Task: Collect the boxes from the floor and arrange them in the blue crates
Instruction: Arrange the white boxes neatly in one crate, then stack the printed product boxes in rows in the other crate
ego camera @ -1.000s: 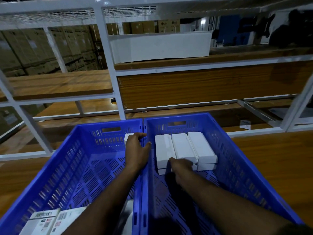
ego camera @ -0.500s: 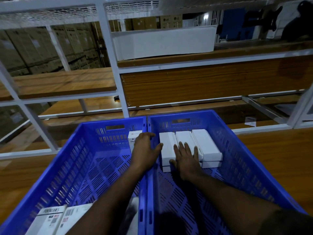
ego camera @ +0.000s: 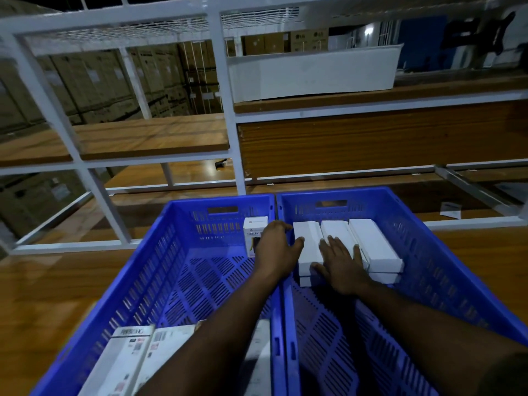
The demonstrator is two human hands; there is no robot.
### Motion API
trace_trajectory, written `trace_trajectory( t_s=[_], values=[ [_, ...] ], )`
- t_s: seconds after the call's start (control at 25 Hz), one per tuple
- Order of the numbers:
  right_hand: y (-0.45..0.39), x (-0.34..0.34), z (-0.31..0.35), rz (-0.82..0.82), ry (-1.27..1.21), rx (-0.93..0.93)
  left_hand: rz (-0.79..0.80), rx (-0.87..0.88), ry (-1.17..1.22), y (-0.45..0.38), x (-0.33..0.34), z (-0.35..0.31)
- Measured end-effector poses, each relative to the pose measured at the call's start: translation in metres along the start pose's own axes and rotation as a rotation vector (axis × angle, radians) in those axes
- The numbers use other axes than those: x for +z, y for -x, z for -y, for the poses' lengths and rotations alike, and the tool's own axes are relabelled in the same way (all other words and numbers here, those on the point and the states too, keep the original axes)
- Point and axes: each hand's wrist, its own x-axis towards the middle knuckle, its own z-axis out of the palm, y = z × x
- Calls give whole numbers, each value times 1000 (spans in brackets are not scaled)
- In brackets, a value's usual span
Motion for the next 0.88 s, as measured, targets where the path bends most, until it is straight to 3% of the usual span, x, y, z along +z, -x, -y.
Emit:
trace_trajectory(
  t_s=[0.12,0.28,0.44,0.56,0.88],
  values=[
    [6,-8,17,-94,-129,-27,118,-28,27,-3,-12,4],
    [12,-35,56,-326,-376,-107,265,37,200,3,-39,20],
    [25,-56,97,-444,-553,-184,415,16,385,19,-80,44],
    [39,-66,124,-519,-585,-251,400,-49,475,29,-113,66],
    [65,-61,172,-209,-527,-403,254,-246,394,51,-151,147]
  ],
)
